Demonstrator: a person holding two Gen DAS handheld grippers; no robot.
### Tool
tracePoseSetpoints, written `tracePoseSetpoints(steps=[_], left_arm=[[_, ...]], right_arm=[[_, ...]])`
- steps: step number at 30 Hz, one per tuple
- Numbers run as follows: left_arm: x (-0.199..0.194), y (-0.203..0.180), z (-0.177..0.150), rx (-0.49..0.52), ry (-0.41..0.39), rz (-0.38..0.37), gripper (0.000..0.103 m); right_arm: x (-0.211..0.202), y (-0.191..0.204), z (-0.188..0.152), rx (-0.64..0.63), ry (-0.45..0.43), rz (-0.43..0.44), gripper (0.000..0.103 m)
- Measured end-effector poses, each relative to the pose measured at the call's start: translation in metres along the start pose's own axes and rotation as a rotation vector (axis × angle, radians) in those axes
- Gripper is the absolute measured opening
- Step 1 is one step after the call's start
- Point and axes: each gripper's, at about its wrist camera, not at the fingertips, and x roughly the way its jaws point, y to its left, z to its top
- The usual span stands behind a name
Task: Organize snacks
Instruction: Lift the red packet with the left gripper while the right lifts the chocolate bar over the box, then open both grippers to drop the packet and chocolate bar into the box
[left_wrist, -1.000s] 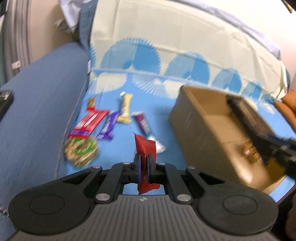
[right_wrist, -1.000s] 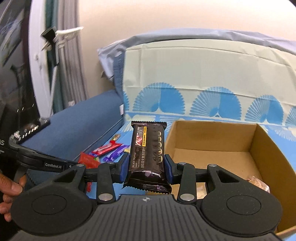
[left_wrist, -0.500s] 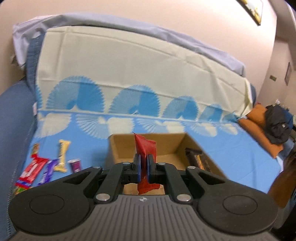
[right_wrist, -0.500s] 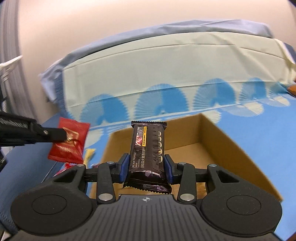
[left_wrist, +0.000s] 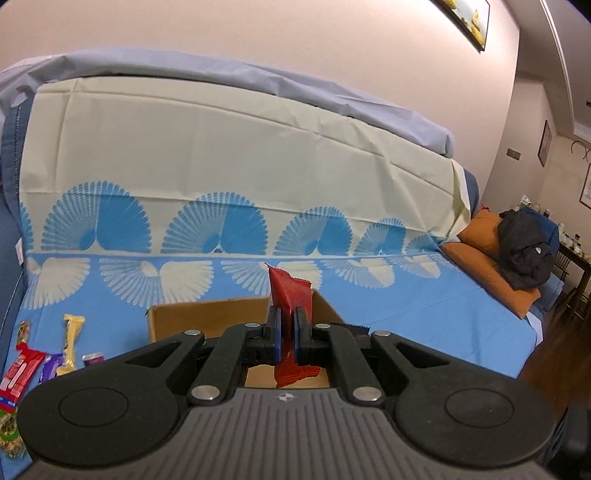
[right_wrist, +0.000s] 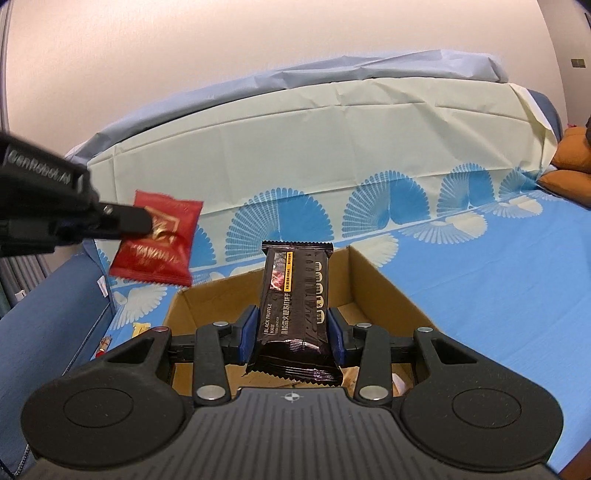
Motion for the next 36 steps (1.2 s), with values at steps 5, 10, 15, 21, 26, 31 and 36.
tracePoseSetpoints(steps=[5,10,15,21,26,31,36], left_arm=[[0.002,-0.008,0.005,0.012,-0.009,-0.01,0.006],[0.001,-0.012,0.007,0.02,-0.014,-0.014,0.006],[0.001,-0.014,0.009,0.017,-0.004,-0.028,0.007],[0.0,-0.015,0.009,0.016,0.007,-0.04,0.031],[-0.001,-0.017,0.001,0.045,0.005,-0.021,0.032],[-0.008,-0.016,-0.01,0.068,-0.013,0.0,0.044],[-0.017,-0.008,-0.023,0.052,-0.001,0.0,0.059]], right_arm=[[-0.002,0.0,0.001,0.0,-0.009,-0.002,0.041],[-0.004,0.0,0.0,-0.001,-0.014,-0.001,0.041],[-0.005,0.001,0.0,-0.004,-0.019,-0.002,0.041],[-0.007,0.004,0.0,-0.018,-0.017,-0.015,0.069],[-0.004,0.004,0.001,-0.014,-0.004,-0.016,0.07],[-0.004,0.004,0.0,-0.023,-0.001,-0.021,0.07],[-0.001,0.008,-0.003,-0.032,0.001,-0.032,0.07]])
